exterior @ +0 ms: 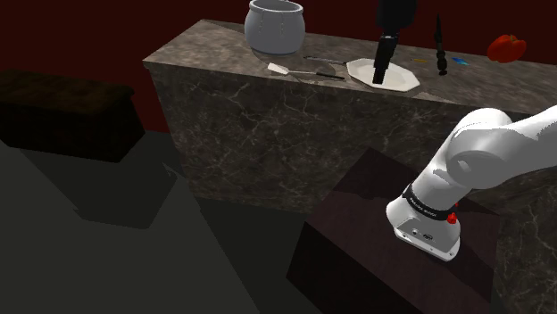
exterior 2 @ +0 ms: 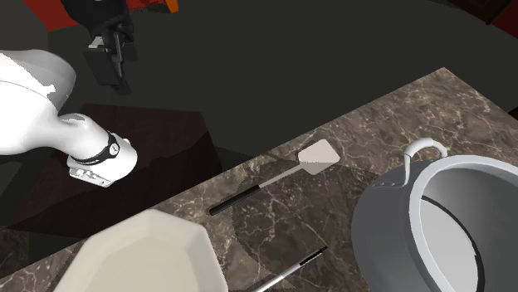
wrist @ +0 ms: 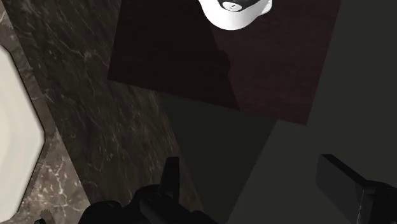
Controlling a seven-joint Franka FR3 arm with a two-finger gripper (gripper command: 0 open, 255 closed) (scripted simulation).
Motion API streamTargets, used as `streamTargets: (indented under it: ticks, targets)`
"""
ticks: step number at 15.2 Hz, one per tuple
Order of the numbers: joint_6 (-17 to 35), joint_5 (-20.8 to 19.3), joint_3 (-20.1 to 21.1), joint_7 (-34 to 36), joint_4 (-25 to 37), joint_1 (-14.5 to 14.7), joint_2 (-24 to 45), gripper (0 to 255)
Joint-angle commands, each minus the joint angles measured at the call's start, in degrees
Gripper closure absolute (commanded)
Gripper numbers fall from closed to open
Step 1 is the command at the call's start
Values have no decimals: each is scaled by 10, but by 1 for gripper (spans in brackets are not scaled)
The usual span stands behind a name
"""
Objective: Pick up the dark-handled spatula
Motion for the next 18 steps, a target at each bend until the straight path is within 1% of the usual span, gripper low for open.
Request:
streamTargets:
  ticks: [1, 6, 10, 14, 18]
  targets:
    - [0, 0, 0, 0, 0, 0, 0, 0]
    - [72, -32, -41, -68, 22, -6, 82, 0]
    - [124, -47, -69, -120, 55, -8, 155, 0]
    - [168, -53, -94, -172, 100, -9, 234, 0]
    - [202, -49, -114, -224, 158, -9, 316, 0]
